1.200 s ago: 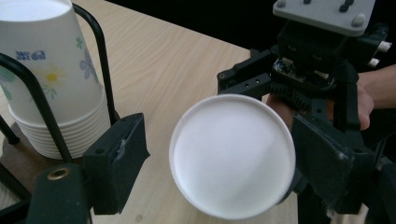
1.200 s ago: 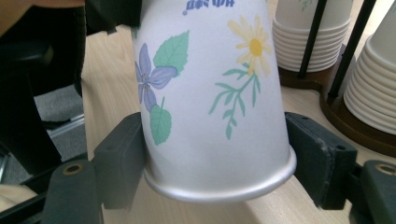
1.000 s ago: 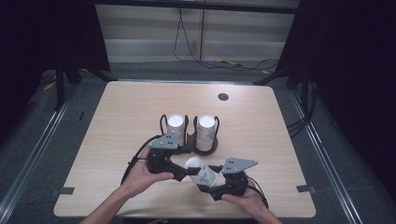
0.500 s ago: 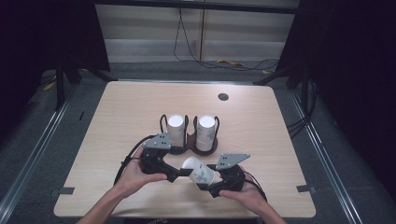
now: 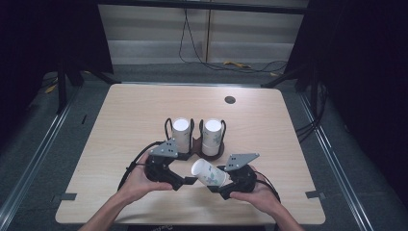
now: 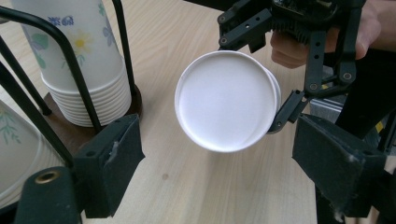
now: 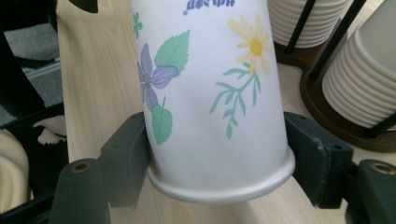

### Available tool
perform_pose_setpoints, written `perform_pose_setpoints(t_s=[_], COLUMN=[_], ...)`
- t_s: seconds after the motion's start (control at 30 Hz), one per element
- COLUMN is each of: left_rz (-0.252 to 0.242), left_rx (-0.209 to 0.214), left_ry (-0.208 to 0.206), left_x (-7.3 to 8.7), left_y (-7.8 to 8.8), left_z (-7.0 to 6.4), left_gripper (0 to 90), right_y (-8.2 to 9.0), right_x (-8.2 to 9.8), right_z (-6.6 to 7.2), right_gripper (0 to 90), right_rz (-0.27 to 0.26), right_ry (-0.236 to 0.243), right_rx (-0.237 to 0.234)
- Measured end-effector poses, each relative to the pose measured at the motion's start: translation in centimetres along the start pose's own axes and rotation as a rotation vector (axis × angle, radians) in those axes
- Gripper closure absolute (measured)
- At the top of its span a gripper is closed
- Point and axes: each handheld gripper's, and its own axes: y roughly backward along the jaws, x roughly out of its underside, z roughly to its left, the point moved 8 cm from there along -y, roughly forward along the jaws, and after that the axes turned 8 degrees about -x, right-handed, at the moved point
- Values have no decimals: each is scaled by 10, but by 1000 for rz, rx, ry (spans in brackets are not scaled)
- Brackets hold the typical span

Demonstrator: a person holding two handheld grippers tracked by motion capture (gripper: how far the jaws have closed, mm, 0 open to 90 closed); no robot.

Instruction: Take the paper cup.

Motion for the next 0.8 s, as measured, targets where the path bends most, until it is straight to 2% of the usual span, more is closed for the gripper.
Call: perform_pose_setpoints(t_s=[0.13,0.23,0.3,0.47,0.6,0.8], left_rz=[15,27,42,46,67,84], left_rx=[16,36,31,28,21,20], left_ry=[-16,-22,-33,-35,-11,-13], left_x=[3,5,7,9,11,14], left_y=[-2,-4,-5,-8,-12,-15], left_z=[-3,-5,-5,-4,-4,-2], left_gripper=[172,243,250,238,226,215], right_y=[-3,-4,-6,-8,-10,-13], right_x=[2,2,2,3,3,1], right_z=[0,1,1,0,1,-1], right_gripper=[284,284,283,283,285,287], right_rz=[44,75,104,115,128,149], right_ry=[17,30,39,45,49,69], right_rx=[1,-6,-3,-9,-17,-19])
